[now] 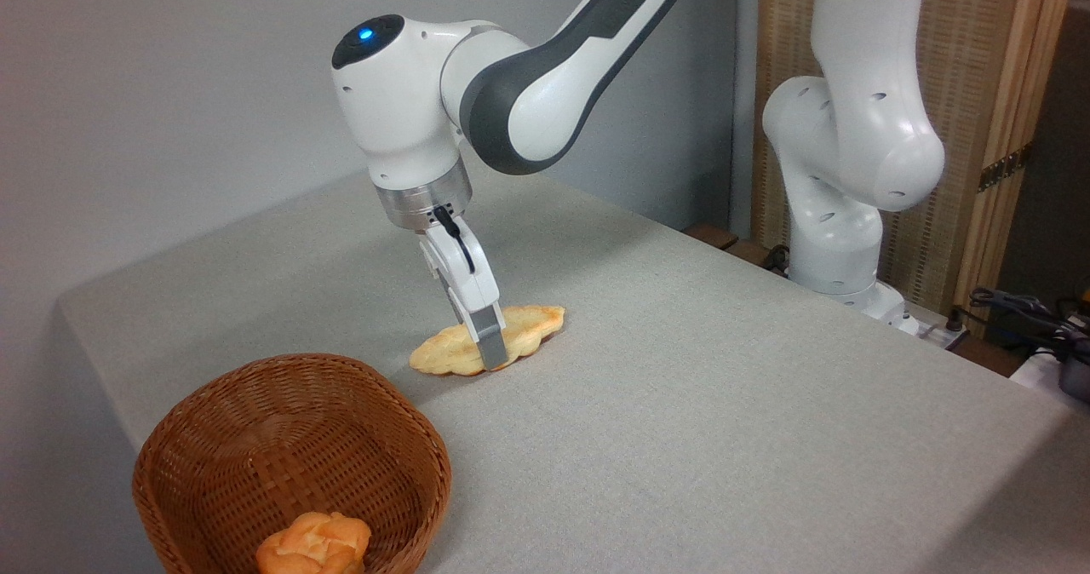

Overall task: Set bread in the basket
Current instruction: 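Close the gripper fingers around the bread roll, then lift the bread roll and carry it over the wicker basket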

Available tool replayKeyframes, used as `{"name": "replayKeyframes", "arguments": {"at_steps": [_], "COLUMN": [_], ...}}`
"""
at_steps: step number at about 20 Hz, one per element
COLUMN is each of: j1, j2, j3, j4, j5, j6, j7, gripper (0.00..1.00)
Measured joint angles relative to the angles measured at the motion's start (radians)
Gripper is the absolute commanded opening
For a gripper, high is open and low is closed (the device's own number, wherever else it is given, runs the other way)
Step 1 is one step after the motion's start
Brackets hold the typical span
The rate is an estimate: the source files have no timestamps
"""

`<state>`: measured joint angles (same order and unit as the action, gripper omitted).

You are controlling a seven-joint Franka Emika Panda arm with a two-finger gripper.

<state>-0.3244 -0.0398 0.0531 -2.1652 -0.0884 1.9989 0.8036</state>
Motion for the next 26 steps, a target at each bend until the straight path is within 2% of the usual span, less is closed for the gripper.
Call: {"name": "replayKeyframes", "arguments": {"at_steps": [6,12,15,17,19,22,24,26], "j1": [0.000,0.001,0.004,0.006,0.008,0.009,0.009,0.009], "j2": [-0.009,-0.035,-0.039,-0.041,-0.040,-0.024,-0.001,0.023], "j3": [0.004,0.010,0.041,0.068,0.093,0.106,0.107,0.107], "j4": [0.021,0.071,0.133,0.177,0.206,0.210,0.210,0.210], "j5": [0.000,0.000,-0.043,-0.052,-0.065,-0.090,-0.094,-0.122], "j6": [-0.001,-0.055,-0.057,-0.048,0.011,0.150,0.245,0.335], "j7": [0.000,0.000,0.000,0.000,0.000,0.000,0.000,0.000], "gripper": [0.43,0.43,0.44,0.44,0.45,0.55,0.80,0.94]}}
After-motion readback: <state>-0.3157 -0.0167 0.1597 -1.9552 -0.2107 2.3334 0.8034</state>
